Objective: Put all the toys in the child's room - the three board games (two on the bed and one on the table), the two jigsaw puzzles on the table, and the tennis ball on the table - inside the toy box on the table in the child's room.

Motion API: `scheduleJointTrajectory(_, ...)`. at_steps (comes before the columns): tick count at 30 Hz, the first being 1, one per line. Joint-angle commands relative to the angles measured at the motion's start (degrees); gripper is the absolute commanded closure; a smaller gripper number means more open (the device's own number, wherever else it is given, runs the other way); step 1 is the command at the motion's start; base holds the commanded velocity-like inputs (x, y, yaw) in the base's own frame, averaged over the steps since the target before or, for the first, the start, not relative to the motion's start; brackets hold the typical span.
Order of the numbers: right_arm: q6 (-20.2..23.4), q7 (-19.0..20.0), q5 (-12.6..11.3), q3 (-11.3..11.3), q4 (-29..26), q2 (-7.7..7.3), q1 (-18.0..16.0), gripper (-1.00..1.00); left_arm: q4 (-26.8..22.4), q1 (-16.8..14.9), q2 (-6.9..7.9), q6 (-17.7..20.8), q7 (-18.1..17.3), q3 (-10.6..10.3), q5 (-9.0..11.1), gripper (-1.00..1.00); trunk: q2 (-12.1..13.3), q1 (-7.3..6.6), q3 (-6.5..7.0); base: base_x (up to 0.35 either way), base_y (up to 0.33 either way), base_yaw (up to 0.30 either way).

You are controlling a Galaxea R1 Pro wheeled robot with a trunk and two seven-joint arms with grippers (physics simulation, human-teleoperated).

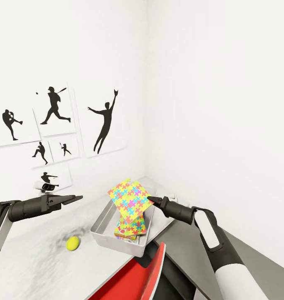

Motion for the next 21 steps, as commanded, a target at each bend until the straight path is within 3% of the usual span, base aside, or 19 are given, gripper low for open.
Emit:
scheduleJointTrajectory(1, 0.1, 0.2, 0.2, -0.1, 0.0, 0.02, 0.0, 1.00, 0.0, 0.0, 0.02, 0.6, -0.2, 0.0, 0.0, -1.00, 0.0, 0.02, -0.03, 0.007, 0.000, 0.000)
scheduleJointTrajectory(21, -0.6, -0.2, 0.2, -0.1, 0.3, 0.27, 0.0, 1.00, 0.0, 0.0, 0.08, 0.6, -0.4, 0.1, 0.1, -1.00, 0.0, 0.02, -0.03, 0.000, 0.000, 0.000)
